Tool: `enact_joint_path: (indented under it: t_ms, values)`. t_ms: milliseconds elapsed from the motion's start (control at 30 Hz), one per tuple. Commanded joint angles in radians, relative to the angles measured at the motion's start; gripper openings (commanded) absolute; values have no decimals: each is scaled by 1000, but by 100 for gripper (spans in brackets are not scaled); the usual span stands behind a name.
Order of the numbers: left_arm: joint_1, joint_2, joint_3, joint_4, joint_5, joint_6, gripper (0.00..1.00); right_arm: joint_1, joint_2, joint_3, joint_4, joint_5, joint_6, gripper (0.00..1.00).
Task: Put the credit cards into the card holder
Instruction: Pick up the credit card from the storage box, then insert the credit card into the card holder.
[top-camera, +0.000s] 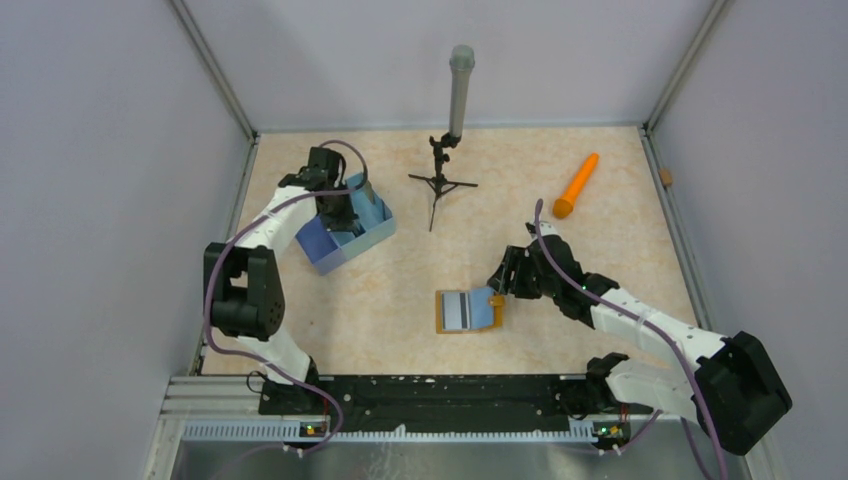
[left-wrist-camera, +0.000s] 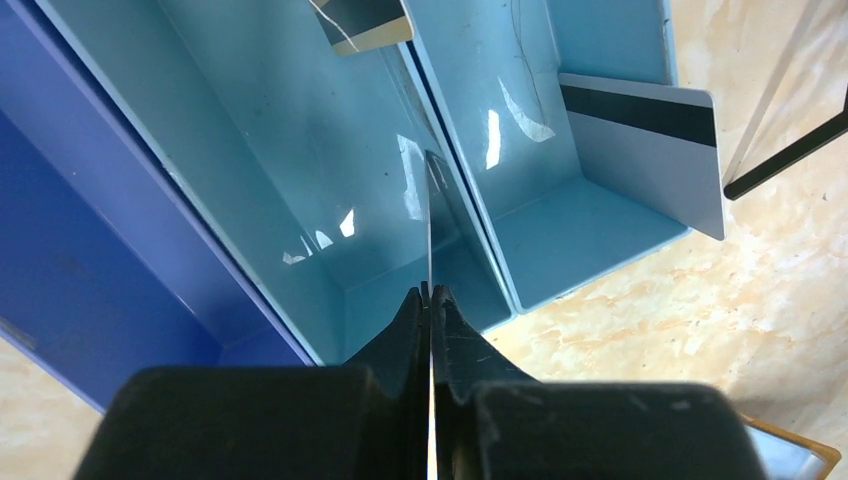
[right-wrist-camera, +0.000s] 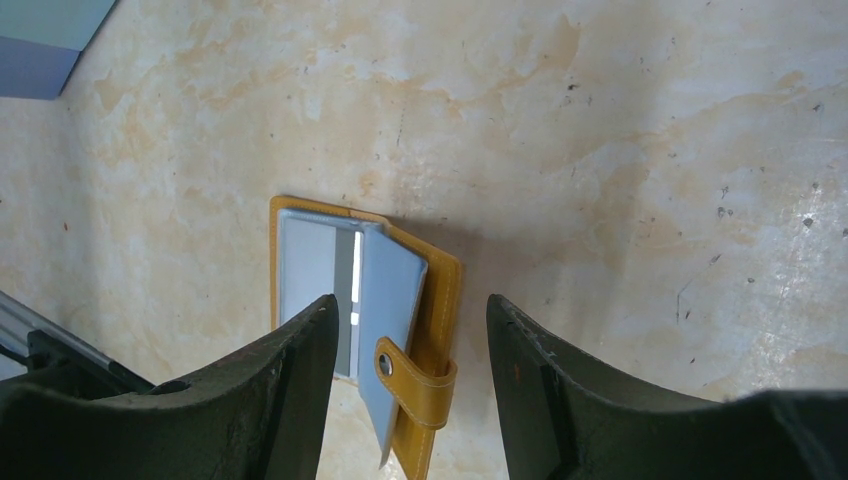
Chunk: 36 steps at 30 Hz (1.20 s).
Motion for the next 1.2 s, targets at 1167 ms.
enact_joint_path:
  t_ms: [1167]
  values:
    - [-408,-407,-105,64,1068,257,0,-97,-65,98,360,-978,-114,70]
